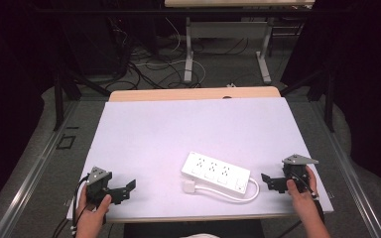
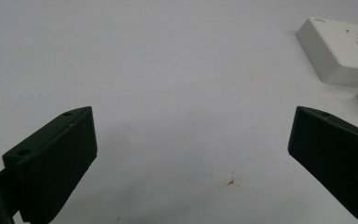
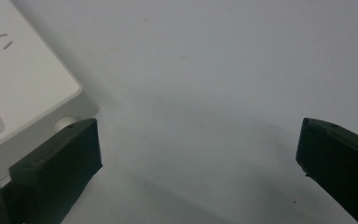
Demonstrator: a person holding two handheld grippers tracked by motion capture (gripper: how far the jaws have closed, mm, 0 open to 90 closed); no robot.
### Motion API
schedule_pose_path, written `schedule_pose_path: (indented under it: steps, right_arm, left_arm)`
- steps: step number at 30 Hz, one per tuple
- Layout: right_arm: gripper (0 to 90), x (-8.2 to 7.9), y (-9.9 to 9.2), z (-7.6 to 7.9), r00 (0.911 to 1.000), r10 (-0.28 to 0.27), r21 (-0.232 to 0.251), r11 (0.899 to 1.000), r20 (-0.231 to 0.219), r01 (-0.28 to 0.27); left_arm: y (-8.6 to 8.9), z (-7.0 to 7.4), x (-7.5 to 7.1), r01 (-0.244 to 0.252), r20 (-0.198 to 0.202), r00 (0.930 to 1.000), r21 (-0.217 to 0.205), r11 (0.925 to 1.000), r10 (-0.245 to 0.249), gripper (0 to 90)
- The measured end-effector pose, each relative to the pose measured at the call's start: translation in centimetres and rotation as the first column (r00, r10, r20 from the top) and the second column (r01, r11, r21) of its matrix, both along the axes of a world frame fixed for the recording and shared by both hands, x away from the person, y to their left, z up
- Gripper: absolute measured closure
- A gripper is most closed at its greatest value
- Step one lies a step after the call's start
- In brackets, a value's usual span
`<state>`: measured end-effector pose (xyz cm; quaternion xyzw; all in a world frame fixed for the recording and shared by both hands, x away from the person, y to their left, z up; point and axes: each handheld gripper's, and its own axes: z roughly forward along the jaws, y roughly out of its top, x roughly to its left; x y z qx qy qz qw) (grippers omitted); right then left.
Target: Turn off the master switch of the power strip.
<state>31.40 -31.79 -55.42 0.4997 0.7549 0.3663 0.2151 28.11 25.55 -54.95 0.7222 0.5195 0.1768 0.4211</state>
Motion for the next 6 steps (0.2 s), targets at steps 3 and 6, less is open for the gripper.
schedule_pose_path:
  steps: [3, 6]
  right_arm:
    - [0.0, 0.03, -0.03, -0.01, 1.0000, 0.001, 0.001, 1.000, 0.001, -0.001]
    - [0.0, 0.02, -0.03, 0.00, 1.0000, -0.005, 0.003, 1.000, 0.001, 0.005]
  left_arm:
    - [-0.01, 0.00, 0.00, 0.000, 0.000, 1.0000, 0.000, 1.0000, 0.000, 1.2]
    - [0.00, 0.00, 0.00, 0.001, -0.001, 1.0000, 0.000, 1.0000, -0.001, 1.2]
